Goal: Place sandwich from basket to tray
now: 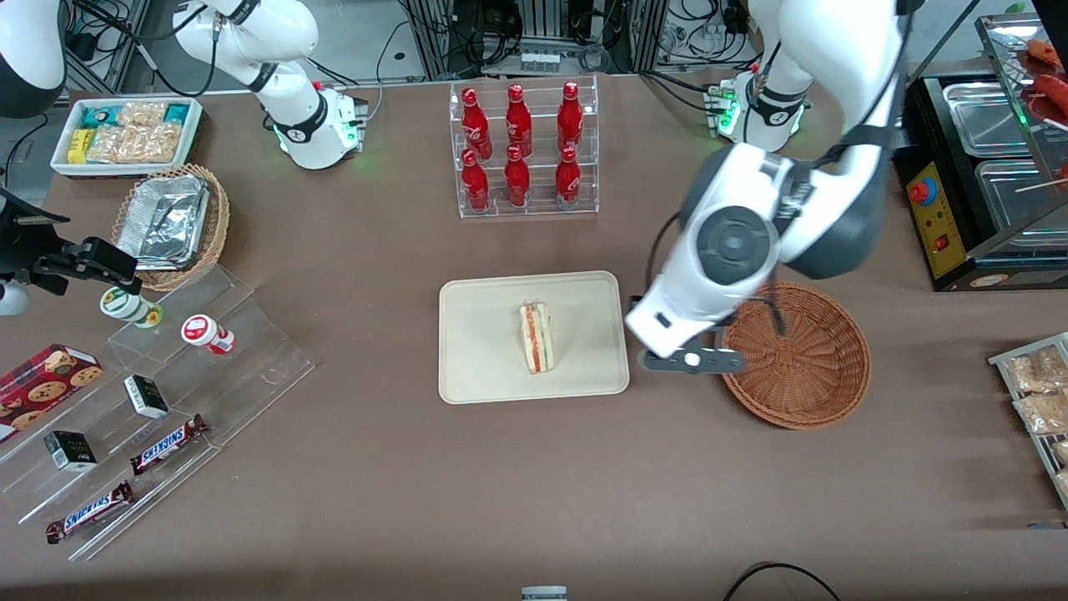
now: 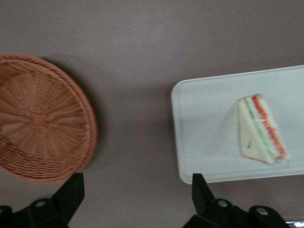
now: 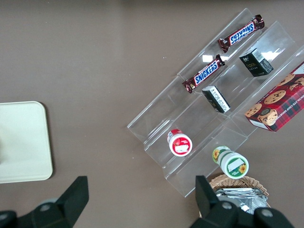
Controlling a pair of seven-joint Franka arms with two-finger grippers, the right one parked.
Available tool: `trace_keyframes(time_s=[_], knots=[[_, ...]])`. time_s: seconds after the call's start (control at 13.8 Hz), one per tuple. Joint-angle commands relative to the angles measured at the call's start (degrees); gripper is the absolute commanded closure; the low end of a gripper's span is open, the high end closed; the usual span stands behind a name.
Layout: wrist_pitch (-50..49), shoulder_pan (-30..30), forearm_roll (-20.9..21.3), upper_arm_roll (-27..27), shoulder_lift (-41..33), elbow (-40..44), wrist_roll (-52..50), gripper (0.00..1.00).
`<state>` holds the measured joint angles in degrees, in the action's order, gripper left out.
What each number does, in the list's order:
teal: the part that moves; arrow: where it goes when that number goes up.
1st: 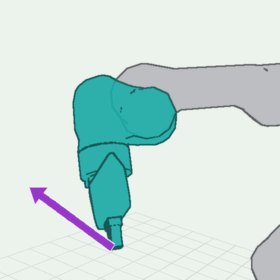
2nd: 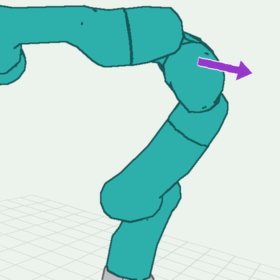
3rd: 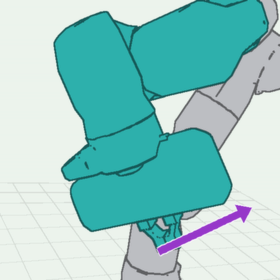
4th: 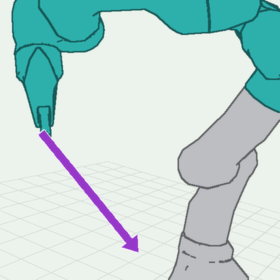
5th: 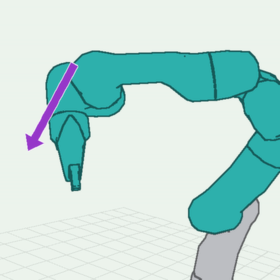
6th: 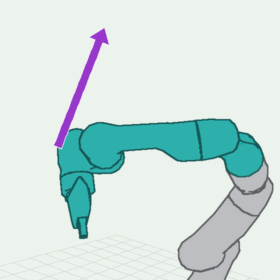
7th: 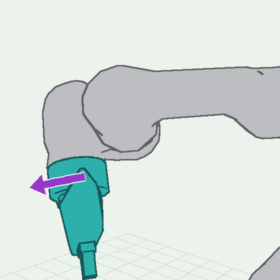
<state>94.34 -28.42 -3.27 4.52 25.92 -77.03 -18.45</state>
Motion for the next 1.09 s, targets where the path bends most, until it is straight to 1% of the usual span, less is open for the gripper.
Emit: trace_keyframes(time_s=[0.0,0.29,0.43,0.51,0.58,0.72,0.87,0.94,1.01], knots=[[-1.0,-0.7,-2.5,5.1,-5.3,-4.5,6.6,0.00],[-3.2,-0.7,-2.4,5.8,-6.1,-4.6,6.8,0.00],[-3.9,-0.5,-2.3,6.6,-7.7,-5.8,7.5,0.00],[-4.4,2.0,-2.2,6.7,-8.3,-6.2,9.0,0.00],[-5.8,3.2,-2.2,5.9,-9.3,-6.2,11.5,0.00],[-7.4,3.8,-2.3,5.7,-10.7,-6.3,14.0,0.00],[-8.6,4.3,-2.1,5.6,-11.7,-6.6,14.1,0.00],[-8.7,7.8,-2.0,4.2,-12.1,-6.6,14.1,0.00],[-8.8,9.4,-1.7,1.2,-12.8,-6.6,14.2,0.00]])
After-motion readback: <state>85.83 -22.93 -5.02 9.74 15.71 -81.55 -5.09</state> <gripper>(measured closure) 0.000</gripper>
